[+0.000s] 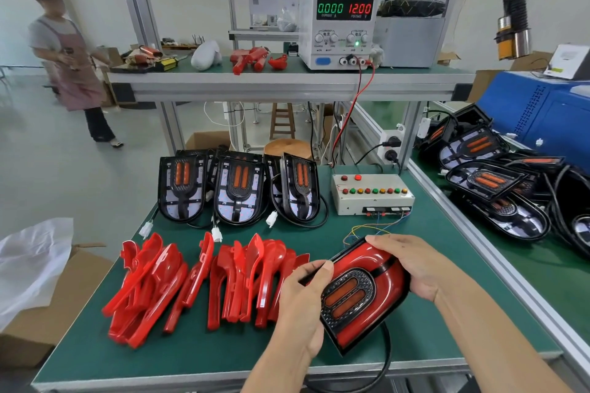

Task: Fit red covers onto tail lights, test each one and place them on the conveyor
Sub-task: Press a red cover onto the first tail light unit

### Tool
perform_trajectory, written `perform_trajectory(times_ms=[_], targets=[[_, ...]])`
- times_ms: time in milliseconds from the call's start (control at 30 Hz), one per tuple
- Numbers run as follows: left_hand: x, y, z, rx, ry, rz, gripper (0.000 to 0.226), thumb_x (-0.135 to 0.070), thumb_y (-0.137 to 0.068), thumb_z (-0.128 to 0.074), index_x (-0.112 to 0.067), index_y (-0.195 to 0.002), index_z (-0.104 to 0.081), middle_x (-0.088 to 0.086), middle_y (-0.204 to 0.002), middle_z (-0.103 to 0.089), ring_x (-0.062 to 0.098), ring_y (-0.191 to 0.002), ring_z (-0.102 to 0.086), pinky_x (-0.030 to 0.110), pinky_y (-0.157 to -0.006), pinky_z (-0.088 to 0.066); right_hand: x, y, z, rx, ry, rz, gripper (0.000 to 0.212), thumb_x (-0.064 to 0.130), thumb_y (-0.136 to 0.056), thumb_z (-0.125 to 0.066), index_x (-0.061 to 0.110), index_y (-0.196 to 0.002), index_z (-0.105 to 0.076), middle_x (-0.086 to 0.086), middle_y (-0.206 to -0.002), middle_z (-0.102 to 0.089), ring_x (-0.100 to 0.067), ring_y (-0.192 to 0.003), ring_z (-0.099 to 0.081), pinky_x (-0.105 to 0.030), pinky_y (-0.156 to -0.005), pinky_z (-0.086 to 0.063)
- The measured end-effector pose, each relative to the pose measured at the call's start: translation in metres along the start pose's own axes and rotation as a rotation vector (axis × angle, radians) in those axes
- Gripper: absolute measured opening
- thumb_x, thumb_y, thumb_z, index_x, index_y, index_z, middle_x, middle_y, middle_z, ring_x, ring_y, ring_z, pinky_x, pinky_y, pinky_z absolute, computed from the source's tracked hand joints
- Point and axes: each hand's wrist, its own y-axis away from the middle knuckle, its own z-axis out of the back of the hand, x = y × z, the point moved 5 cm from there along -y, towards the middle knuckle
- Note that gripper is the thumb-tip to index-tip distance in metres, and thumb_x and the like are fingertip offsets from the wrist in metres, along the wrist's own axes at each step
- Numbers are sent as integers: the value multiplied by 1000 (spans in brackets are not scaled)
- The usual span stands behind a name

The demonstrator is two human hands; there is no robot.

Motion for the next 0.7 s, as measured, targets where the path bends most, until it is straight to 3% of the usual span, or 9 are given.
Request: perform_trajectory(times_ms=[133,333,500,700], targets=[[-1,-1,0,-3,-10,-1,26,-14,-91,-75,-2,-113,-67,21,-100,-77,39,-89,-76,44,-69,-62,2,0,-1,-16,0,6,73,35,-57,-86,-3,-117,-67,-24,-102,-75,-46,-96,-72,-54,-82,-61],[-1,-1,1,-2,7,-7,28,-14,-91,-75,-1,-114,-67,23,-101,-76,41,-91,-75,45,-70,-63,2,1,-2,-19,4,10,64,34,-56,-85,0,-109,-70,-22,-96,-77,-38,-78,-75,-45,-69,-63],[1,-1,1,6,23,-4,31,-12,-89,-76,0,-115,-66,25,-102,-75,41,-90,-75,48,-71,-63,2,4,-4,-10,-3,7,47,30,-63,-85,4,-100,-69,-25,-100,-75,-39,-80,-74,-49,-75,-63],[2,-4,2,13,34,-1,31,-12,-89,-77,-1,-115,-66,25,-103,-75,41,-90,-74,48,-72,-63,1,5,-4,-27,19,15,52,31,-67,-85,0,-106,-68,-24,-98,-76,-39,-81,-74,-46,-72,-63]])
